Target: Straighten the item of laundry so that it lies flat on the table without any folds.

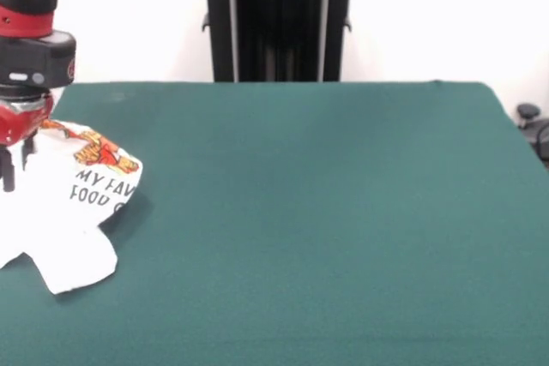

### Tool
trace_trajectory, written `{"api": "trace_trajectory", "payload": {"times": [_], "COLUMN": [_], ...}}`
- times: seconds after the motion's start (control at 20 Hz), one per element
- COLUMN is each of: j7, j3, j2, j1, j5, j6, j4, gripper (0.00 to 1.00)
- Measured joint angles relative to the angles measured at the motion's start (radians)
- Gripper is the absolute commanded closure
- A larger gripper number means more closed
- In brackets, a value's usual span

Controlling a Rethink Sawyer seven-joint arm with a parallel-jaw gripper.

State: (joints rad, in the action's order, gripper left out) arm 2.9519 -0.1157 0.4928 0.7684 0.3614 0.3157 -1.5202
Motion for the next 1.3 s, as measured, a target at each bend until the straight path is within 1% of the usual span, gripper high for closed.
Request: {"api": "trace_trajectory", "payload": {"times": [0.15, 0.35, 0.65, 0.85, 0.95, 1.1, 1.25, 1.3], "j7": [0.0, 0.0, 0.0, 0.0, 0.0, -0.001, -0.001, -0.001], "j3": [-0.06, -0.12, -0.143, -0.196, -0.233, -0.331, -0.38, -0.426], "j2": [0.009, 0.007, -0.002, -0.017, -0.03, -0.064, -0.083, -0.102], "j1": [0.036, 0.067, 0.065, 0.098, 0.124, 0.199, 0.238, 0.271], "j5": [0.0, 0.0, 0.003, 0.003, 0.001, -0.018, -0.03, -0.039], "j6": [0.057, 0.071, 0.071, 0.071, 0.071, 0.074, 0.078, 0.082], "j4": [-0.017, -0.037, -0.04, -0.044, -0.051, -0.085, -0.108, -0.131], "gripper": [0.0, 0.0, 0.0, 0.0, 0.0, 0.0, 0.0, 0.0]}}
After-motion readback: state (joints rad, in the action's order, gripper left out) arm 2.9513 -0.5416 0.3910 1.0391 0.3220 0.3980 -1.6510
